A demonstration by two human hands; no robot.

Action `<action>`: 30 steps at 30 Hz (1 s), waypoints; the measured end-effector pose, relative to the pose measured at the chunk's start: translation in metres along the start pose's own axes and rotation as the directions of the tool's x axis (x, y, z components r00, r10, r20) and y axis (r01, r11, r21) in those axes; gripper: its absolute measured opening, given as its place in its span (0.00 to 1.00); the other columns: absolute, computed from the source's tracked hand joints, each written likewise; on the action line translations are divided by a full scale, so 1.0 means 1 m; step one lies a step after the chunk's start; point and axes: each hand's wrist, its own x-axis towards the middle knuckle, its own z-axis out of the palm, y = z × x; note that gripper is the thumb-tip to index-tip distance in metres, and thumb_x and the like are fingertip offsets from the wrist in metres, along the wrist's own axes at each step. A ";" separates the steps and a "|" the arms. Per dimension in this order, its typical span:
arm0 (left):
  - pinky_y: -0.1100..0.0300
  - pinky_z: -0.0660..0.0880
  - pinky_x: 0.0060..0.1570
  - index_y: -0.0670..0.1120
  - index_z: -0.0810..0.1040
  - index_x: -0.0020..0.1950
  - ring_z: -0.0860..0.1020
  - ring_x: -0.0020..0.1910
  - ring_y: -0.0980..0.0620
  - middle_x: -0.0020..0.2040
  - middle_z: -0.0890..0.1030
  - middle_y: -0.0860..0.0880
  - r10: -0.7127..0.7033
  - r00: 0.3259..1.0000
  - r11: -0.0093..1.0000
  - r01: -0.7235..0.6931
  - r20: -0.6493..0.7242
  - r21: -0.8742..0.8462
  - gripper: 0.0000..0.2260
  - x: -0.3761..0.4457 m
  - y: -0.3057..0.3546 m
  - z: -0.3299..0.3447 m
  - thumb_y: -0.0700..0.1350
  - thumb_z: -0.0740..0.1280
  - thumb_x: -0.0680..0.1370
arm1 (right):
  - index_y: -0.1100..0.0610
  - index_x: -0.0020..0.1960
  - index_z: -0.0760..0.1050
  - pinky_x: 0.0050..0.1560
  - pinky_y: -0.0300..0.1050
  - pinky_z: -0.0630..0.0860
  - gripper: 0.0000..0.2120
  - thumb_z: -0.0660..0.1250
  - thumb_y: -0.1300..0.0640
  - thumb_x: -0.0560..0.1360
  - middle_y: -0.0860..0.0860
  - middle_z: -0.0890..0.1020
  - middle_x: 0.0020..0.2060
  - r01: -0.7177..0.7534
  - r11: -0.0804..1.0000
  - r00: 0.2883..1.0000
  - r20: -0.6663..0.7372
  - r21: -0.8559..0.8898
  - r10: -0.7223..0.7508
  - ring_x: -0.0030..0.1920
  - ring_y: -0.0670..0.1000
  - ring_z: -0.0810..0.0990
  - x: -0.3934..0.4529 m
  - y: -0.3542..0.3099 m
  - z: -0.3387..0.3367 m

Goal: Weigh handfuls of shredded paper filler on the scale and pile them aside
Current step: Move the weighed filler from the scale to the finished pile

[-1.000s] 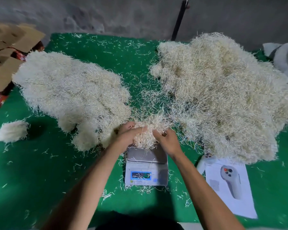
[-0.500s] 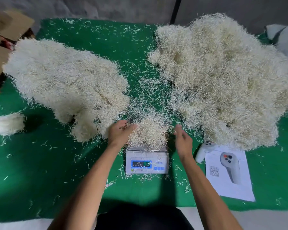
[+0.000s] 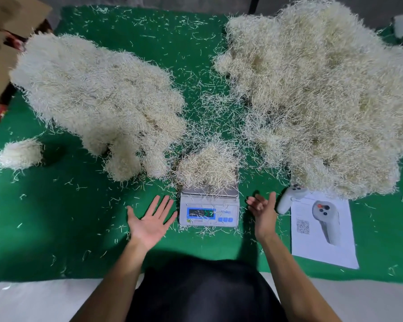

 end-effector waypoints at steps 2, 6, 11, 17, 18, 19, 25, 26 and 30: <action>0.35 0.66 0.71 0.46 0.72 0.75 0.75 0.70 0.38 0.71 0.75 0.39 0.018 1.000 1.000 -0.018 -0.010 0.014 0.46 0.000 0.000 0.002 0.79 0.53 0.71 | 0.64 0.67 0.75 0.68 0.52 0.73 0.38 0.49 0.32 0.82 0.56 0.85 0.49 0.006 1.000 1.000 0.006 0.021 -0.006 0.56 0.55 0.83 0.002 0.000 0.000; 0.35 0.67 0.70 0.47 0.72 0.75 0.75 0.70 0.38 0.71 0.75 0.39 0.046 0.999 0.999 -0.045 -0.014 0.026 0.45 -0.001 -0.004 0.003 0.79 0.54 0.71 | 0.66 0.68 0.73 0.70 0.53 0.72 0.40 0.49 0.31 0.81 0.59 0.84 0.52 0.005 0.999 1.000 0.021 0.050 -0.006 0.56 0.55 0.83 0.006 0.003 -0.001; 0.35 0.68 0.70 0.47 0.73 0.74 0.75 0.69 0.38 0.71 0.76 0.39 0.066 0.997 0.998 -0.066 -0.035 0.024 0.45 -0.001 -0.005 0.003 0.79 0.56 0.71 | 0.65 0.69 0.73 0.70 0.55 0.71 0.40 0.49 0.30 0.81 0.65 0.82 0.60 -0.006 0.997 1.000 0.028 0.078 0.003 0.58 0.57 0.81 0.008 0.001 -0.002; 0.36 0.66 0.71 0.46 0.73 0.74 0.76 0.69 0.38 0.70 0.77 0.39 0.044 0.999 0.998 -0.043 -0.023 0.055 0.45 0.000 -0.005 0.003 0.79 0.55 0.71 | 0.63 0.73 0.71 0.72 0.56 0.69 0.42 0.46 0.29 0.80 0.65 0.81 0.63 -0.026 0.994 0.998 0.051 0.109 0.021 0.64 0.61 0.79 0.007 -0.005 -0.007; 0.37 0.66 0.72 0.46 0.74 0.73 0.77 0.68 0.39 0.69 0.77 0.39 0.047 0.999 0.995 -0.046 -0.016 0.092 0.44 -0.002 -0.005 0.006 0.79 0.54 0.72 | 0.62 0.73 0.70 0.72 0.56 0.69 0.41 0.47 0.29 0.81 0.64 0.81 0.63 -0.030 0.995 0.998 0.061 0.096 0.024 0.64 0.61 0.79 0.007 -0.006 -0.008; 0.37 0.66 0.72 0.47 0.74 0.72 0.78 0.67 0.39 0.68 0.78 0.40 0.065 0.998 0.984 -0.061 -0.016 0.168 0.44 -0.005 -0.005 0.013 0.79 0.54 0.72 | 0.61 0.73 0.71 0.71 0.55 0.70 0.40 0.48 0.29 0.81 0.62 0.82 0.62 -0.030 0.997 0.998 0.066 0.070 0.025 0.63 0.60 0.80 0.006 -0.007 -0.007; 0.55 0.78 0.52 0.53 0.77 0.57 0.79 0.49 0.57 0.55 0.81 0.50 0.494 0.828 0.234 -0.420 0.265 0.877 0.16 -0.019 -0.020 0.118 0.63 0.60 0.81 | 0.52 0.60 0.79 0.37 0.35 0.76 0.25 0.67 0.34 0.74 0.47 0.85 0.41 0.297 0.923 0.954 0.119 -0.244 -0.276 0.35 0.42 0.81 -0.002 -0.050 0.051; 0.61 0.76 0.45 0.52 0.77 0.53 0.77 0.43 0.59 0.50 0.79 0.50 0.514 0.792 0.111 -0.443 0.330 0.890 0.14 -0.018 -0.026 0.139 0.61 0.60 0.82 | 0.54 0.62 0.78 0.32 0.33 0.73 0.28 0.66 0.33 0.74 0.49 0.83 0.38 0.329 0.904 0.942 0.160 -0.273 -0.295 0.31 0.41 0.78 -0.002 -0.060 0.072; 0.58 0.73 0.59 0.47 0.72 0.73 0.77 0.57 0.57 0.61 0.77 0.54 0.386 0.866 0.082 -0.376 0.318 0.923 0.32 -0.017 -0.049 0.202 0.69 0.62 0.78 | 0.60 0.82 0.54 0.63 0.49 0.78 0.45 0.57 0.29 0.79 0.58 0.77 0.66 0.253 0.878 0.944 0.303 -0.406 -0.132 0.64 0.52 0.79 -0.013 -0.081 0.146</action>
